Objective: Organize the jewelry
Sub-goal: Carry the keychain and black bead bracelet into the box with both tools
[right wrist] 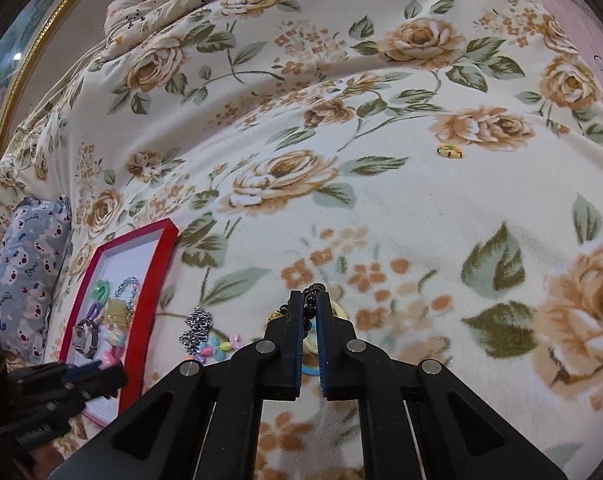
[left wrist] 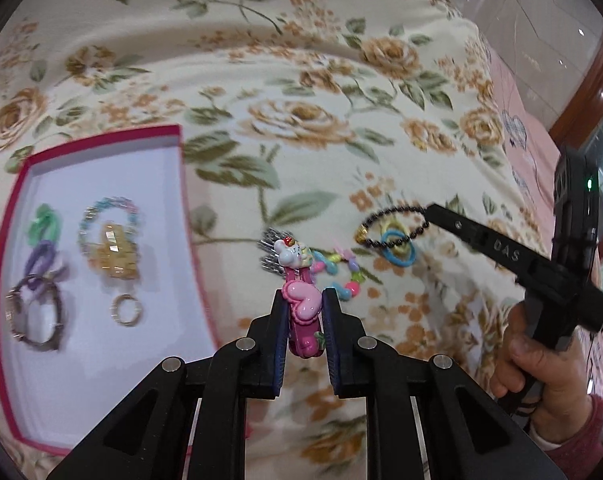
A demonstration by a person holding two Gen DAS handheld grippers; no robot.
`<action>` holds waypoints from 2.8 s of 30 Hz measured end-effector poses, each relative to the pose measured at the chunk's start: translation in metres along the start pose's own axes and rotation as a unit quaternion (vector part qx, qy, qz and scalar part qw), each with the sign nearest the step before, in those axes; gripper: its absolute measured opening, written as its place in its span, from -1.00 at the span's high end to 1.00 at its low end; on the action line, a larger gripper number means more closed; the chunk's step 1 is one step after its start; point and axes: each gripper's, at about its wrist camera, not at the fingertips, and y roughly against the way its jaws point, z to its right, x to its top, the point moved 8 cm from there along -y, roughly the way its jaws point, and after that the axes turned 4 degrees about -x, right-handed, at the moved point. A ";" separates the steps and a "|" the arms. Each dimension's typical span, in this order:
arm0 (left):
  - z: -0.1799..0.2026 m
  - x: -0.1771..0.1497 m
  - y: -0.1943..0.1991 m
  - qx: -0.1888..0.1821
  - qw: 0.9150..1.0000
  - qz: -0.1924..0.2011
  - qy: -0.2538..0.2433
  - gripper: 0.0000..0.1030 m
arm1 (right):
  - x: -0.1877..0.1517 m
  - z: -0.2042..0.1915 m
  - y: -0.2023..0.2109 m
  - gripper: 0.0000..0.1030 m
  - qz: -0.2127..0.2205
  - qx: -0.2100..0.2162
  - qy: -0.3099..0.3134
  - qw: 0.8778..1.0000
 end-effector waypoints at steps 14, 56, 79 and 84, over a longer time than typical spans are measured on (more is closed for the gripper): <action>-0.047 -0.020 0.064 0.022 0.997 0.041 0.053 0.70 | 0.001 -0.039 0.029 0.85 0.017 0.003 0.024 1.000; -0.111 -0.049 0.102 0.055 0.991 0.052 0.110 0.70 | -0.029 -0.122 0.031 0.87 -0.001 0.081 0.070 0.994; -0.164 -0.066 0.096 0.090 0.984 0.027 0.149 0.70 | -0.069 -0.240 -0.007 0.87 -0.054 0.172 0.135 0.974; -0.171 -0.066 0.084 0.095 0.984 0.018 0.152 0.70 | -0.079 -0.222 -0.031 0.86 -0.075 0.148 0.123 0.978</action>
